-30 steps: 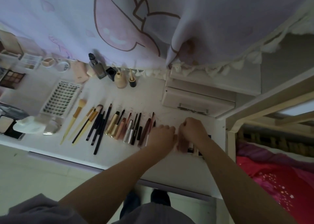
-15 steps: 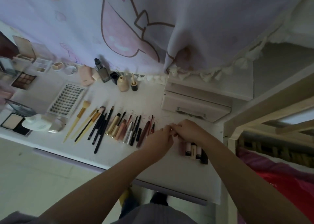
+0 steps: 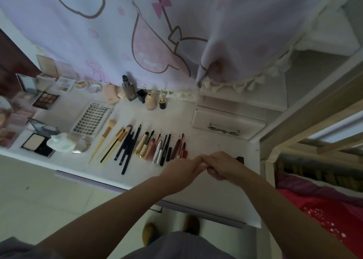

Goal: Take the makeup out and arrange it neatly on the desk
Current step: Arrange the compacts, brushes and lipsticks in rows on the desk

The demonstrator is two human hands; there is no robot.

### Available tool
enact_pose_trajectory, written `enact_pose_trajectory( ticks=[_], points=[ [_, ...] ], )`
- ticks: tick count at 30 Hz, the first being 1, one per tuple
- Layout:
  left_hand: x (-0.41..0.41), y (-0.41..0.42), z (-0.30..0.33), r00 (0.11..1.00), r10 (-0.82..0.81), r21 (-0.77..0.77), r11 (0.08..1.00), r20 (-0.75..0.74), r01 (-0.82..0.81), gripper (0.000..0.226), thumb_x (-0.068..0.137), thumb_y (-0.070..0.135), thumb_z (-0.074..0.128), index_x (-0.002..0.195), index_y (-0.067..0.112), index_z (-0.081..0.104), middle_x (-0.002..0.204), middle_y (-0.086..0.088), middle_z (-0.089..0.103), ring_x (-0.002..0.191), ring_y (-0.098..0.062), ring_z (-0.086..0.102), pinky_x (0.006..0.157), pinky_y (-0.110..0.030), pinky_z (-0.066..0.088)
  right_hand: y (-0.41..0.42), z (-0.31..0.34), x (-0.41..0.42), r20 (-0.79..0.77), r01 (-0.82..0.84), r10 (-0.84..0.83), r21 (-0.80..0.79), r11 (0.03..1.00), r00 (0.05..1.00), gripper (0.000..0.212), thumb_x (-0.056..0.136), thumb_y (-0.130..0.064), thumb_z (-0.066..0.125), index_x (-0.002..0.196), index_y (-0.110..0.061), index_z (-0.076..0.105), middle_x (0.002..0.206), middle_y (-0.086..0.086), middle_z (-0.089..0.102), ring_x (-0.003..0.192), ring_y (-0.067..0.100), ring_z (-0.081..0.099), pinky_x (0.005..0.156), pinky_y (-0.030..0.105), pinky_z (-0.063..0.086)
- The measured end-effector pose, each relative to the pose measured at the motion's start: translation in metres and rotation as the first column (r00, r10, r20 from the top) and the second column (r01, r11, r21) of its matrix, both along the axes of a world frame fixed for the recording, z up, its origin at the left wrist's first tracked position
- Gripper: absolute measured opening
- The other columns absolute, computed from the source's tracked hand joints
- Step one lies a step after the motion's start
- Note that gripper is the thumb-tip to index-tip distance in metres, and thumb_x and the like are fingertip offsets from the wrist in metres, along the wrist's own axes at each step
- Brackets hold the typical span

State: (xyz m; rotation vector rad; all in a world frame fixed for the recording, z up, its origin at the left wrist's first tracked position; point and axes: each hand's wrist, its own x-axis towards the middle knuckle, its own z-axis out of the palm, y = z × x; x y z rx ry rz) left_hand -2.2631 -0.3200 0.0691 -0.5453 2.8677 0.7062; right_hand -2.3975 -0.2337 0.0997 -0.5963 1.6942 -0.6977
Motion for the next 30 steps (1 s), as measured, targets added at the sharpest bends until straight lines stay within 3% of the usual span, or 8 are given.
enact_pose_trajectory(
  ticks=[6, 9, 11, 14, 17, 19, 24, 30],
  points=[
    [0.003, -0.01, -0.001, 0.991, 0.053, 0.342, 0.935, 0.126, -0.094, 0.027, 0.099, 0.036, 0.038, 0.109, 0.011, 0.044, 0.077, 0.002, 0.049, 0.063, -0.014, 0.044, 0.059, -0.03, 0.037, 0.019, 0.004, -0.028, 0.067, -0.027, 0.027, 0.0, 1.0, 0.997, 0.027, 0.097, -0.033, 0.049, 0.084, -0.014, 0.063, 0.068, 0.001, 0.06, 0.052, 0.005, 0.053, 0.046, 0.016, 0.04],
    [0.0, -0.023, -0.007, 0.973, 0.189, 0.49, 0.841, 0.131, -0.23, 0.017, 0.101, 0.023, 0.033, 0.103, 0.011, 0.044, 0.078, -0.003, 0.048, 0.064, -0.016, 0.043, 0.062, -0.031, 0.038, 0.027, -0.001, -0.055, 0.085, 0.06, -0.058, -0.019, 0.998, 0.995, 0.021, 0.095, -0.03, 0.054, 0.104, -0.015, 0.065, 0.092, 0.002, 0.067, 0.084, 0.013, 0.062, 0.073, 0.026, 0.054],
    [-0.01, -0.028, -0.006, 0.957, 0.272, 0.519, 0.806, 0.103, -0.284, 0.017, 0.1, 0.019, 0.035, 0.104, 0.011, 0.05, 0.088, -0.006, 0.053, 0.076, -0.018, 0.049, 0.067, -0.028, 0.04, 0.024, -0.012, -0.061, -0.04, 0.074, -0.076, -0.044, 0.996, 0.996, 0.014, 0.098, -0.024, 0.049, 0.103, -0.016, 0.059, 0.101, 0.001, 0.067, 0.096, 0.017, 0.063, 0.089, 0.037, 0.051],
    [-0.032, -0.034, -0.007, 0.91, 0.414, 0.442, 0.819, -0.015, -0.365, 0.024, 0.096, 0.02, 0.049, 0.113, 0.011, 0.064, 0.093, 0.0, 0.055, 0.085, -0.013, 0.051, 0.066, -0.023, 0.034, 0.008, -0.03, -0.053, -0.343, 0.054, -0.094, -0.124, 0.991, 0.935, 0.021, 0.099, -0.032, 0.044, 0.104, -0.016, 0.057, 0.107, -0.002, 0.063, 0.102, 0.013, 0.06, 0.086, 0.025, 0.046],
    [-0.05, -0.04, -0.019, 0.825, 0.551, 0.384, 0.794, -0.125, -0.472, 0.03, 0.091, 0.024, 0.059, 0.119, 0.015, 0.065, 0.096, 0.0, 0.048, 0.09, -0.013, 0.048, 0.074, -0.016, 0.03, -0.013, -0.05, -0.048, -0.566, -0.002, -0.12, -0.211, 0.978, 0.815, 0.025, 0.096, -0.034, 0.048, 0.104, -0.016, 0.064, 0.1, 0.0, 0.061, 0.084, 0.008, 0.056, 0.068, 0.01, 0.037],
    [-0.058, -0.042, -0.028, 0.805, 0.574, 0.35, 0.793, -0.151, -0.499, 0.03, 0.09, 0.027, 0.061, 0.118, 0.017, 0.065, 0.097, 0.001, 0.049, 0.089, -0.014, 0.051, 0.076, -0.017, 0.034, -0.024, -0.061, -0.045, -0.618, -0.023, -0.123, -0.222, 0.975, 0.776, 0.024, 0.097, -0.031, 0.048, 0.105, -0.014, 0.064, 0.099, 0.002, 0.059, 0.078, 0.008, 0.053, 0.064, 0.007, 0.034],
    [-0.065, -0.041, -0.05, 0.831, 0.503, 0.234, 0.86, -0.237, -0.454, 0.026, 0.09, 0.024, 0.06, 0.113, 0.015, 0.068, 0.104, -0.005, 0.063, 0.089, -0.021, 0.061, 0.08, -0.034, 0.05, -0.037, -0.083, -0.043, -0.685, -0.096, -0.103, -0.246, 0.964, 0.722, 0.016, 0.097, -0.016, 0.047, 0.1, -0.008, 0.06, 0.1, 0.008, 0.058, 0.089, 0.021, 0.054, 0.073, 0.023, 0.036],
    [-0.072, -0.041, -0.064, 0.848, 0.486, 0.127, 0.874, -0.21, -0.469, 0.027, 0.09, 0.027, 0.058, 0.115, 0.018, 0.065, 0.111, -0.003, 0.064, 0.101, -0.025, 0.059, 0.089, -0.038, 0.041, -0.042, -0.091, -0.052, -0.689, -0.148, -0.032, -0.201, 0.968, 0.724, 0.016, 0.096, -0.013, 0.047, 0.102, -0.004, 0.058, 0.103, 0.012, 0.059, 0.095, 0.027, 0.054, 0.077, 0.027, 0.038]
  ],
)
